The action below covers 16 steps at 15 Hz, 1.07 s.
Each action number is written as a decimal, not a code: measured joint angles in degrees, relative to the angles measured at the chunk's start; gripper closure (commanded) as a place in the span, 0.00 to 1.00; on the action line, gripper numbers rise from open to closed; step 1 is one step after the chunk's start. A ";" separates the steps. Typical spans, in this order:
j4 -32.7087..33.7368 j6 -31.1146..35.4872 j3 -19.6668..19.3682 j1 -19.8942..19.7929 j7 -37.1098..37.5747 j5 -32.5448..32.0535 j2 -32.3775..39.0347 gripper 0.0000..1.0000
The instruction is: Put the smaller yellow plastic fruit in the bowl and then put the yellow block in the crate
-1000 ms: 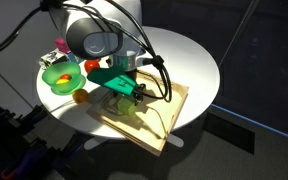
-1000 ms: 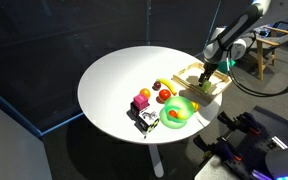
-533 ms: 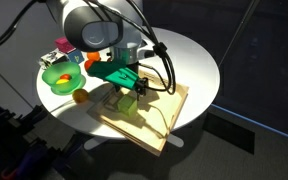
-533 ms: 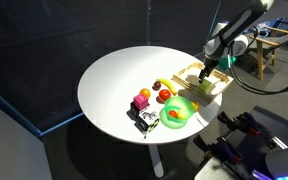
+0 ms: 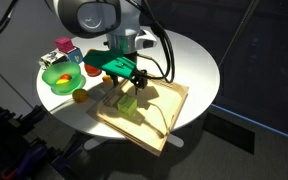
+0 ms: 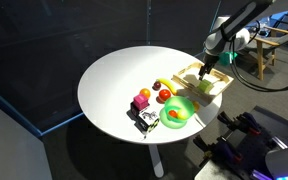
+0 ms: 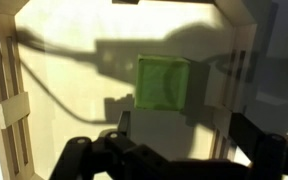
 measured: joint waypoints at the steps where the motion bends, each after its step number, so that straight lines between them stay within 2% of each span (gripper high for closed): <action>1: -0.04 -0.43 -0.47 0.86 0.87 -0.13 -0.39 0.00; 6: -0.23 -1.40 -2.12 5.24 5.58 -1.48 -1.69 0.00; 16: -1.15 -1.92 -2.07 11.67 10.30 -1.86 -2.84 0.00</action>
